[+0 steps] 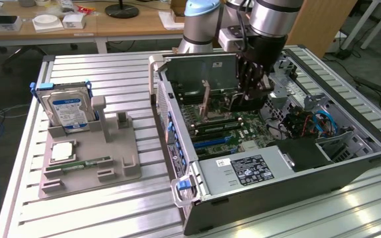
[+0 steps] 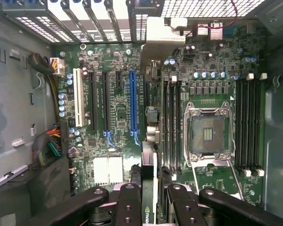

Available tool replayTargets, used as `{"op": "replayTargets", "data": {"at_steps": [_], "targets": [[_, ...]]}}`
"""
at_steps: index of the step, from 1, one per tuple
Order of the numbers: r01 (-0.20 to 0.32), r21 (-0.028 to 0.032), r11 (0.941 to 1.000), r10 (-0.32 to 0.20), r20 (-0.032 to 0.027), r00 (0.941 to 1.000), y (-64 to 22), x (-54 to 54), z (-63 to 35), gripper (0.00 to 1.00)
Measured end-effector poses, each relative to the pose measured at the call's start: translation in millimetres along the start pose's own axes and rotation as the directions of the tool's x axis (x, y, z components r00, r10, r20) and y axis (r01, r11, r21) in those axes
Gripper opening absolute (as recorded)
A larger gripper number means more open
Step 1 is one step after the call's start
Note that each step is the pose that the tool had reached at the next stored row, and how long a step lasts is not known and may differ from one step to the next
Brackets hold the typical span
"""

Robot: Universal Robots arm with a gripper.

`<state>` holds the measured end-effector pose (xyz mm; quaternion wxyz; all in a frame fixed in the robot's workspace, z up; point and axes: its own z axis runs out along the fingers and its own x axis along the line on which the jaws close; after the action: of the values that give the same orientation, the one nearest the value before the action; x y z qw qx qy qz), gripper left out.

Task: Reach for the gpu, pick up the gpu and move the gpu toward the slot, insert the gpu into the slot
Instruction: 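Insert the gpu into the slot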

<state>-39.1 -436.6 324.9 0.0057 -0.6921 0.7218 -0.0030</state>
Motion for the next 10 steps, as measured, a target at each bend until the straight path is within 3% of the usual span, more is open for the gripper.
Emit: {"op": "replayTargets", "data": {"at_steps": [10], "targets": [[0.000, -0.0004, 1.0000, 0.000, -0.0013, 1.0000, 5.2, 1.4, 3.2, 0.26]]}}
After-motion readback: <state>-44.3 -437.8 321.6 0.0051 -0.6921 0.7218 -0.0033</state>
